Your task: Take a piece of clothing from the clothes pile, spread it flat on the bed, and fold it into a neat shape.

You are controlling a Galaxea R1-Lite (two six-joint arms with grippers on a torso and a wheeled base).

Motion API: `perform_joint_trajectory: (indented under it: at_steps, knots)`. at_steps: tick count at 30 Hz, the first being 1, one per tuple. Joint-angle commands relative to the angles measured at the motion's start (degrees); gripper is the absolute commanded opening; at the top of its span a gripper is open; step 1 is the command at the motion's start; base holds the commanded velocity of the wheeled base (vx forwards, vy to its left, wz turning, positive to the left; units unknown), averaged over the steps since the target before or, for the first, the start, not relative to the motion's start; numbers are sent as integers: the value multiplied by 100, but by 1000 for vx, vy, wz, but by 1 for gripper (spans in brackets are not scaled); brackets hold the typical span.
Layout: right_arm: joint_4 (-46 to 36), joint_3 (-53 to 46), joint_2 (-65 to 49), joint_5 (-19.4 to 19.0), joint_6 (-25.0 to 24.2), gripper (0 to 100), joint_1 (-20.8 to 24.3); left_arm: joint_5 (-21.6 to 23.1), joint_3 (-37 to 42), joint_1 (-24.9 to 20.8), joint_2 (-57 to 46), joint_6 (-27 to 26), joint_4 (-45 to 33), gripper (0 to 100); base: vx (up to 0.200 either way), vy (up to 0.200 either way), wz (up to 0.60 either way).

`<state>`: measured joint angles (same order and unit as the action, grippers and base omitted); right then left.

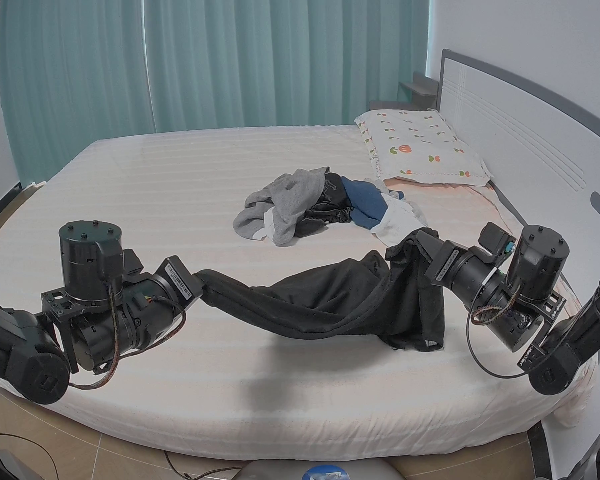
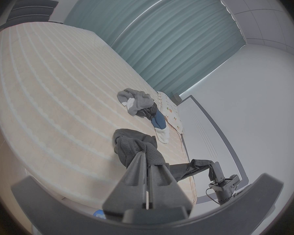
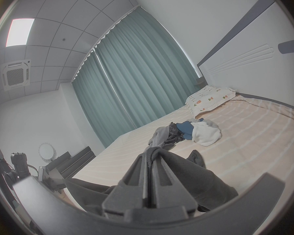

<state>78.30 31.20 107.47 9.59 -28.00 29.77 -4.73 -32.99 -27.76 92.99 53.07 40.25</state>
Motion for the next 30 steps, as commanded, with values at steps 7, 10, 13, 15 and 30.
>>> perform_joint_trajectory:
  at_steps: [7, 10, 13, 15, 30]
  knots:
    - [10, 18, 37, -1, -4, 0, 3, -10, 3, -2, -97, -33, -9, 0, 0, 200, 0]
    - [1, 44, 55, -1, -4, 0, 3, -10, 3, 7, -114, -33, -9, 0, 0, 200, 0]
    - [10, 44, 81, 7, -4, 0, 3, -19, 3, 16, -141, -42, -9, 0, 0, 200, 0]
    - [10, 53, 81, 7, -4, 0, 3, -19, 3, 34, -167, -51, -18, 0, 0, 200, 0]
    - [36, 88, 2, -1, 5, 0, -41, -19, 12, 51, -237, -112, -18, 0, 0, 200, 0]
